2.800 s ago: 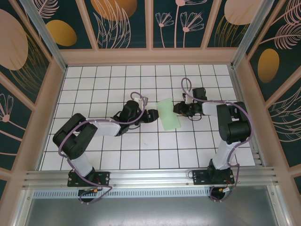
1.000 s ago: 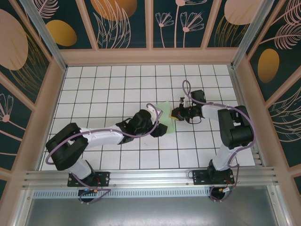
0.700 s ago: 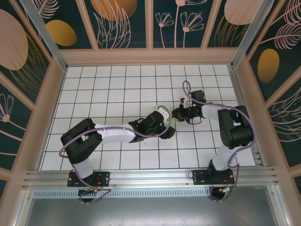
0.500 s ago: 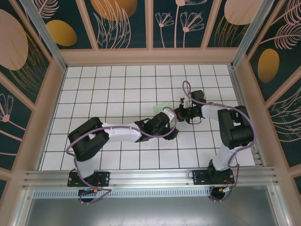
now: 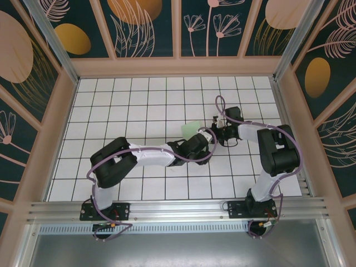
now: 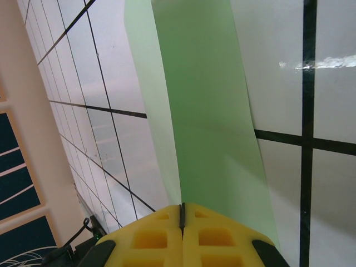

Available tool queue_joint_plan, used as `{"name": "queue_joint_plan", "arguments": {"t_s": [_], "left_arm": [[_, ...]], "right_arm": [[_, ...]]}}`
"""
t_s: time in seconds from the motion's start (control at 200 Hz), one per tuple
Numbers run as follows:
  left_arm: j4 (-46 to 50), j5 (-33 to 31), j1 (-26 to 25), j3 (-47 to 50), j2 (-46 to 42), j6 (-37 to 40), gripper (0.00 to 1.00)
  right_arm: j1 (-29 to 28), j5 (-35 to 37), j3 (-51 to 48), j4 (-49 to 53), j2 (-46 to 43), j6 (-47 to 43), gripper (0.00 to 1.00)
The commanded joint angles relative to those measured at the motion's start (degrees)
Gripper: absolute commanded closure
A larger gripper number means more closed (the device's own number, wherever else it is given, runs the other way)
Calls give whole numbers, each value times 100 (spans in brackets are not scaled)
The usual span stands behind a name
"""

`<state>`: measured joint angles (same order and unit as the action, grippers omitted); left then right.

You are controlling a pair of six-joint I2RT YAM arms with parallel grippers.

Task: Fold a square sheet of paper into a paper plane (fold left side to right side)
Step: Fold the triangle a second time at the center of the table.

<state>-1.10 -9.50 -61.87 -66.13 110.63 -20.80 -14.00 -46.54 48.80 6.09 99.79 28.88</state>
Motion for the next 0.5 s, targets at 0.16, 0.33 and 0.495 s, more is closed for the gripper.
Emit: {"name": "queue_joint_plan", "arguments": {"t_s": [0.16, 0.33, 0.495], "left_arm": [[199, -87, -40, -181, -24, 93, 53], [207, -11, -41, -172, -98, 80, 68], [184, 2, -44, -155, -154, 71, 81]], "right_arm": [[-50, 84, 77, 136, 73, -40, 100], [-52, 211, 110, 200, 105, -85, 100], [-66, 262, 154, 223, 142, -102, 100]]}}
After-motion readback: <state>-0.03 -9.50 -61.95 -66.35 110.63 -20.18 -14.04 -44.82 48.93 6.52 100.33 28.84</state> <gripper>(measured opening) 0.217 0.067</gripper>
